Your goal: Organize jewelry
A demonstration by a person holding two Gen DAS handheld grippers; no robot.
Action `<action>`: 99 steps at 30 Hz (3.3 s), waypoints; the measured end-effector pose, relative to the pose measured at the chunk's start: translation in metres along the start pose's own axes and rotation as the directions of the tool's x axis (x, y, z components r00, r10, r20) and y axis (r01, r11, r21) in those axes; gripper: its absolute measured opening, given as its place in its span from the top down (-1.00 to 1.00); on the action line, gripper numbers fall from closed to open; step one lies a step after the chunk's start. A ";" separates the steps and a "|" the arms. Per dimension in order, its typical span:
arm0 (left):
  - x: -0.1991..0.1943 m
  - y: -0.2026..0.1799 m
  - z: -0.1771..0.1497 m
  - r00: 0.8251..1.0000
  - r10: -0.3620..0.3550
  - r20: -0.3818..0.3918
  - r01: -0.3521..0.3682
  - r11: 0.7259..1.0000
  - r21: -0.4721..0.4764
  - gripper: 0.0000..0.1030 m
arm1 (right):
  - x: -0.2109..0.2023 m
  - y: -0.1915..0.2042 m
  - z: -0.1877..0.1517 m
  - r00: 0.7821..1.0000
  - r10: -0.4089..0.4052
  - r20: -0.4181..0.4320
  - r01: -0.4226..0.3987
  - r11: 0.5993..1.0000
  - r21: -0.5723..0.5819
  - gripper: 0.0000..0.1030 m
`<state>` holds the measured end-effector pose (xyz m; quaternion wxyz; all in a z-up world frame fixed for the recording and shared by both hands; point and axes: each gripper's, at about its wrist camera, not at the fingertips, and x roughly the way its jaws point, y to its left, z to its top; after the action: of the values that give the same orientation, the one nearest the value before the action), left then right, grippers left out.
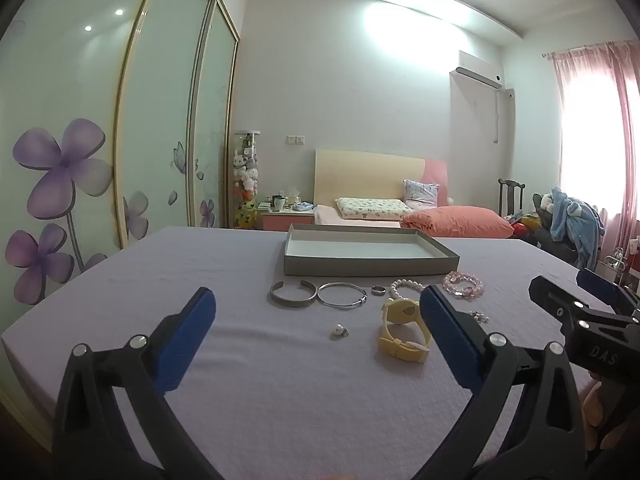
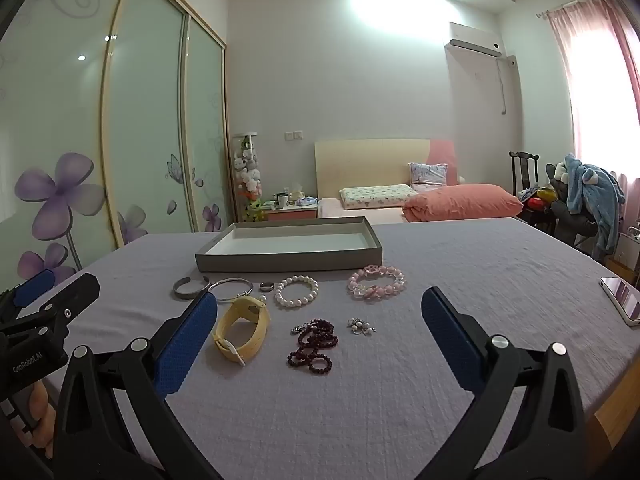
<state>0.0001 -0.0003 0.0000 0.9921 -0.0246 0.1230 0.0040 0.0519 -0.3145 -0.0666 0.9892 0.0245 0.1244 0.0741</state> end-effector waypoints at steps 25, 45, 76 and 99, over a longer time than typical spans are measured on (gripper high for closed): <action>0.000 0.000 0.000 1.000 0.000 0.002 0.000 1.000 0.003 -0.93 | 0.000 0.000 0.001 1.000 0.003 0.000 -0.003 1.000 0.005 -0.97; 0.000 0.000 0.000 1.000 0.000 0.002 0.000 1.000 0.002 -0.93 | 0.000 -0.001 0.001 1.000 0.003 0.001 -0.003 1.000 0.007 -0.97; 0.002 0.001 0.000 1.000 0.015 -0.001 -0.015 1.000 0.003 -0.93 | -0.001 -0.003 0.001 1.000 0.003 0.001 -0.003 1.000 0.011 -0.97; 0.008 0.007 0.000 0.999 0.035 -0.012 -0.035 0.999 -0.007 -0.93 | 0.004 -0.005 0.001 1.000 0.016 -0.026 -0.015 1.000 0.012 -0.97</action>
<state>0.0078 0.0071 -0.0020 0.9911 -0.0261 0.1291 0.0215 0.0568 -0.3185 -0.0667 0.9867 0.0301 0.1377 0.0814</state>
